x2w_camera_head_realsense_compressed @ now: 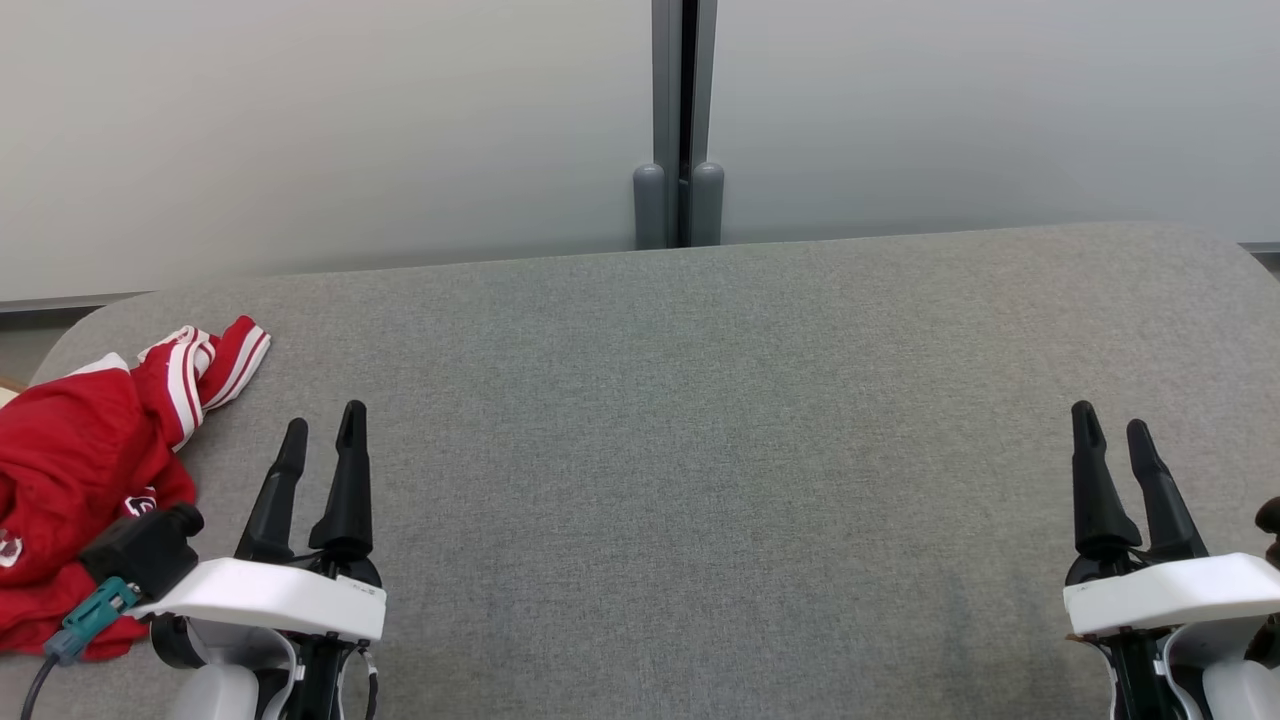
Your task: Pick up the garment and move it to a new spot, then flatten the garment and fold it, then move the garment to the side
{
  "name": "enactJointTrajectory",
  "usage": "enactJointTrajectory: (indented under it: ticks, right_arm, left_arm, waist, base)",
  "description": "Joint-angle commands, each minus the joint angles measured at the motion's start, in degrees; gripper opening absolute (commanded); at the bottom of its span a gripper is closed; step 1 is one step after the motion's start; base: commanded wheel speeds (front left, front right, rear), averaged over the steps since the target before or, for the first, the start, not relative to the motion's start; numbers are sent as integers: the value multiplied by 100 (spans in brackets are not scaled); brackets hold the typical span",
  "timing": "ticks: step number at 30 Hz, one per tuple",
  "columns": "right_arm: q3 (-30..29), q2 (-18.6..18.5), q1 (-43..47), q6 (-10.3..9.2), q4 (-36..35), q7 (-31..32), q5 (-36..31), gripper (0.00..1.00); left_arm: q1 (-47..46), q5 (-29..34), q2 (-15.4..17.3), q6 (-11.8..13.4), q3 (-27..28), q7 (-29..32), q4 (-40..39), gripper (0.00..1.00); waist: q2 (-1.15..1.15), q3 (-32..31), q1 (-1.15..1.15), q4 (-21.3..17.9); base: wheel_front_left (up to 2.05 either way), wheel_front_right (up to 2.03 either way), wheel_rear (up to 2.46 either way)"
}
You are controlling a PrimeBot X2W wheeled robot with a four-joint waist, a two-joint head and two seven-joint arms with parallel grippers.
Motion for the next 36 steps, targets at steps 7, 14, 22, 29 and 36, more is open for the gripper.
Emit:
enactJointTrajectory:
  ticks: [7, 14, 22, 29, 36]
  right_arm:
    - [73, -28, -73, 1, 24, 6, -634, 100]
    - [122, 3, -26, 1, 111, 55, -1189, 100]
    - [163, 31, 17, 2, 209, 24, -1669, 100]
    - [166, 55, 49, 2, 284, -28, -2042, 100]
    - [169, 75, 60, 2, 350, -54, -2358, 100]
  left_arm:
    - [-139, 554, 78, 46, -64, -134, 141, 100]
    - [-160, 1052, 101, 116, -137, -254, 324, 100]
    - [-173, 1518, 117, 178, -206, -366, 469, 100]
    - [-158, 1936, 142, 281, -255, -455, 603, 100]
    - [-157, 2259, 144, 326, -307, -536, 796, 100]
  waist:
    - [0, -7, 0, 13]
    - [0, -17, 0, 25]
    - [0, -28, 0, 36]
    - [0, -50, 0, 45]
    - [0, -75, 0, 54]
  base:
    - [0, 0, 0]
    - [0, 0, 0]
    - [0, 0, 0]
    - [0, 0, 0]
    - [0, 0, 0]
